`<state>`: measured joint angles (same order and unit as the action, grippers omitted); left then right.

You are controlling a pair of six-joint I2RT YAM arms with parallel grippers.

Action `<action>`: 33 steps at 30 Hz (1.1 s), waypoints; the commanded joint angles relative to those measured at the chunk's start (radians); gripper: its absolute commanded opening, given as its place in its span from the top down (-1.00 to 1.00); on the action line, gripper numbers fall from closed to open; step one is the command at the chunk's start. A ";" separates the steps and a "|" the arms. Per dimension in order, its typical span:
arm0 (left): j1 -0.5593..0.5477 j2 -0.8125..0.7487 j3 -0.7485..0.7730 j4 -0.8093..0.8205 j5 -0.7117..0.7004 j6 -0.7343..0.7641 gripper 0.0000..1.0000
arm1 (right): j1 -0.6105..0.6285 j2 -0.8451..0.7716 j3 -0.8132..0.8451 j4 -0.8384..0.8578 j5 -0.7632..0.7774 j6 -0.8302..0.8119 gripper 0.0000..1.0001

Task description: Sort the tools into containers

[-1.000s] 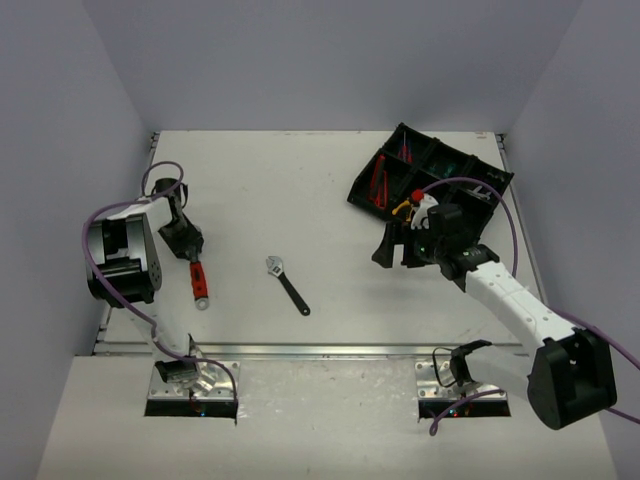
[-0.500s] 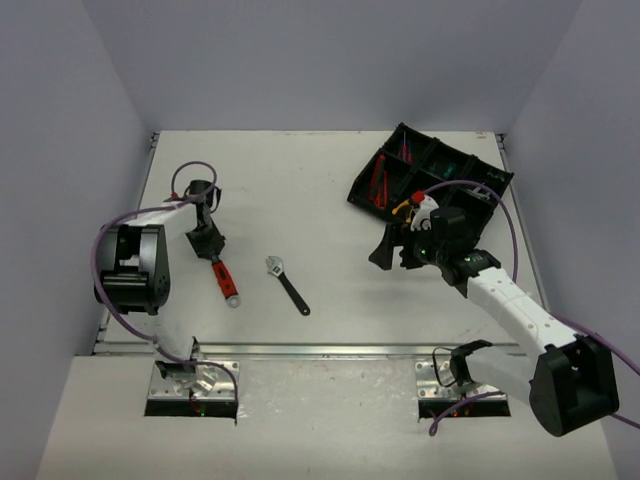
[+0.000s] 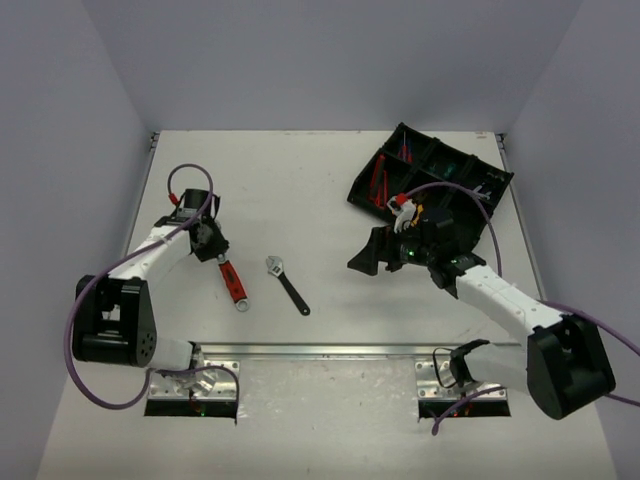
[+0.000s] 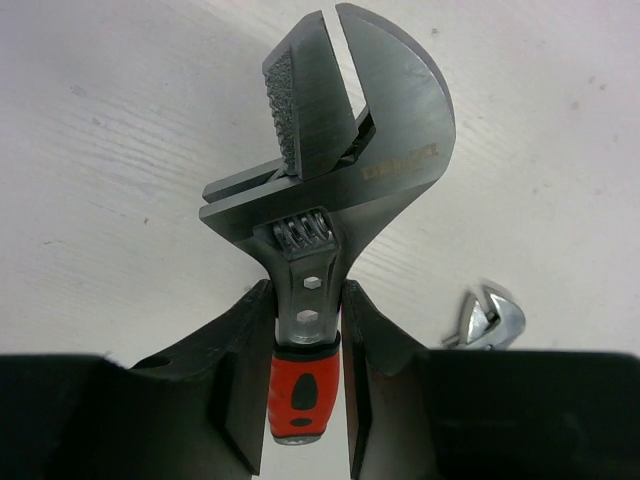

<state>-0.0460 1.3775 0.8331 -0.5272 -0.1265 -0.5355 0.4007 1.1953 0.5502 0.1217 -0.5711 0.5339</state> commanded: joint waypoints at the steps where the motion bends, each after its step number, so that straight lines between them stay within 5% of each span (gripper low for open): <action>1: -0.004 -0.092 -0.014 0.115 0.099 0.002 1.00 | 0.133 0.120 0.055 0.217 -0.035 0.034 -0.92; 16: -0.011 -0.285 -0.108 0.158 0.198 0.005 1.00 | 0.316 0.381 0.189 0.450 0.001 0.026 -0.94; 33: -0.015 -0.502 -0.057 0.151 0.407 0.001 1.00 | 0.420 0.563 0.405 0.433 -0.036 -0.032 -0.98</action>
<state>-0.0532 0.9454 0.6940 -0.4776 0.1800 -0.5165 0.7849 1.7365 0.8766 0.5366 -0.5970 0.5406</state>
